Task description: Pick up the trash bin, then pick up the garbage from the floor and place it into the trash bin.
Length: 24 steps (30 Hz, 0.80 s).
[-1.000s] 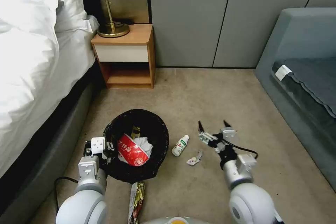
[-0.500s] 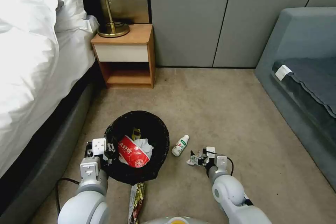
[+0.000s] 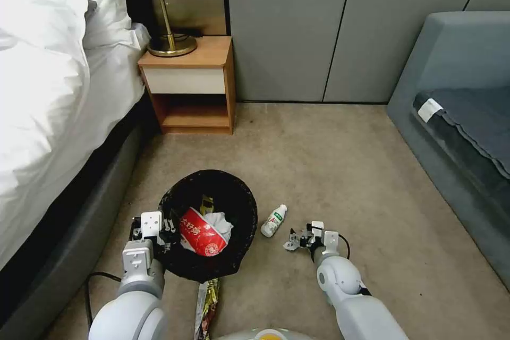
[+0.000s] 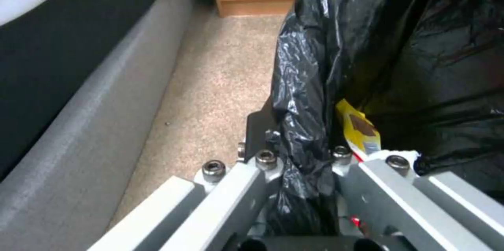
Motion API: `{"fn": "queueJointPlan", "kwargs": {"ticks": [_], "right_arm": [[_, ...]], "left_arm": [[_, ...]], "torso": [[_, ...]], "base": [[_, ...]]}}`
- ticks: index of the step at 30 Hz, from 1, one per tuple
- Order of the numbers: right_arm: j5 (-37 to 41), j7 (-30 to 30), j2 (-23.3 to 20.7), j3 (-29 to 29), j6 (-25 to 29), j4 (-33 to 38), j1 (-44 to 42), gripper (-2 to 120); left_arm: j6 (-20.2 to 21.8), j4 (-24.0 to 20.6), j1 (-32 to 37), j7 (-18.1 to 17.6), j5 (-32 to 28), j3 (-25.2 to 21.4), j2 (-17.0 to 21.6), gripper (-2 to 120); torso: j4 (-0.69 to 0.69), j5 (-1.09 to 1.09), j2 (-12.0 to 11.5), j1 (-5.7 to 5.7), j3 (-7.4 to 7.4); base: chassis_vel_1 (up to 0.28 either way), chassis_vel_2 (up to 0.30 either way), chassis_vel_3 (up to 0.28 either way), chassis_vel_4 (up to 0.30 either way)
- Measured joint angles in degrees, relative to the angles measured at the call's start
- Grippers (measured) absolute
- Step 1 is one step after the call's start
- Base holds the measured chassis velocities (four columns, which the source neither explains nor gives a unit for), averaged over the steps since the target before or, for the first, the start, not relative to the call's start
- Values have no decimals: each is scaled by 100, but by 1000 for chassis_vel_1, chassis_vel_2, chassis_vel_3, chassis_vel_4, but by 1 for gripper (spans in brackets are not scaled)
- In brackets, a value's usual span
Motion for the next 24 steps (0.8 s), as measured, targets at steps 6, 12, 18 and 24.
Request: {"fn": "queueJointPlan", "kwargs": {"ticks": [6,12,18,24], "right_arm": [[-142,-45,151,9,69,-258,59,88],[-366,-46,260,24,134,-414,-72,67],[-570,-118,304,138,338,-591,-221,41],[-642,-190,335,238,488,-885,-129,23]], "left_arm": [[-4,-55,40,2,19,-3,-2,0],[-17,-108,87,2,38,-13,-12,0],[-33,-147,107,3,37,-19,-10,0],[-52,-187,163,5,39,-17,-10,0]], "torso": [[-1,0,0,0,0],[0,1,0,0,0],[-1,-2,1,-1,-1],[-3,-5,3,-1,-2]], "base": [[0,0,0,0],[0,0,0,0],[0,0,0,0],[0,0,0,0]]}}
